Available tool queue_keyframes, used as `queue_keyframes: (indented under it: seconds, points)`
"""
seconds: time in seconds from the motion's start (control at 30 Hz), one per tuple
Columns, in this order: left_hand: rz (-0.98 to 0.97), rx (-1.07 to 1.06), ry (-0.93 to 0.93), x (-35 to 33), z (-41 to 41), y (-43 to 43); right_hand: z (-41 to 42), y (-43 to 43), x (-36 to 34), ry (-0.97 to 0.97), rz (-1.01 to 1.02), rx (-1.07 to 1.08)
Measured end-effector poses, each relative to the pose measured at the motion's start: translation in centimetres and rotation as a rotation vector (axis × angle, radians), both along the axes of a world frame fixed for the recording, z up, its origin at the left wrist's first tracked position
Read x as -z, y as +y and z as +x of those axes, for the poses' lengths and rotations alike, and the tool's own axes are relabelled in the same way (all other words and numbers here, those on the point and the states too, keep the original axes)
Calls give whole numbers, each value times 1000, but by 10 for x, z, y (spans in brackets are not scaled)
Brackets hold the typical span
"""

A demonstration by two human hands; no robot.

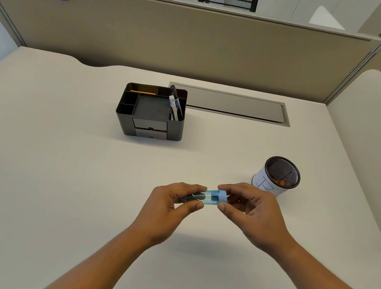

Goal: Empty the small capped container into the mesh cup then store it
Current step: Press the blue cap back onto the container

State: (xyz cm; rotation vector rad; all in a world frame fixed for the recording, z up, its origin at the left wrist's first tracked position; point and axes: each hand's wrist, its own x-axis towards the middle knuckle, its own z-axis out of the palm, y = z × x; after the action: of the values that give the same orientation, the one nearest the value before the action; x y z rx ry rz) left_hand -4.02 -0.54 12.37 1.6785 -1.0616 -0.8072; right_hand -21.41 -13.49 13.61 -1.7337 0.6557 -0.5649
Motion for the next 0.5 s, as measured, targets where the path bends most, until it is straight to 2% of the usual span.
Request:
queue_keyframes:
  seconds: [0.27, 0.5]
  points:
    - [-25, -6, 16, 4, -3, 1, 2, 1, 8, -14, 27, 16]
    - [-20, -8, -73, 9, -4, 1, 1, 0, 14, 14, 27, 9]
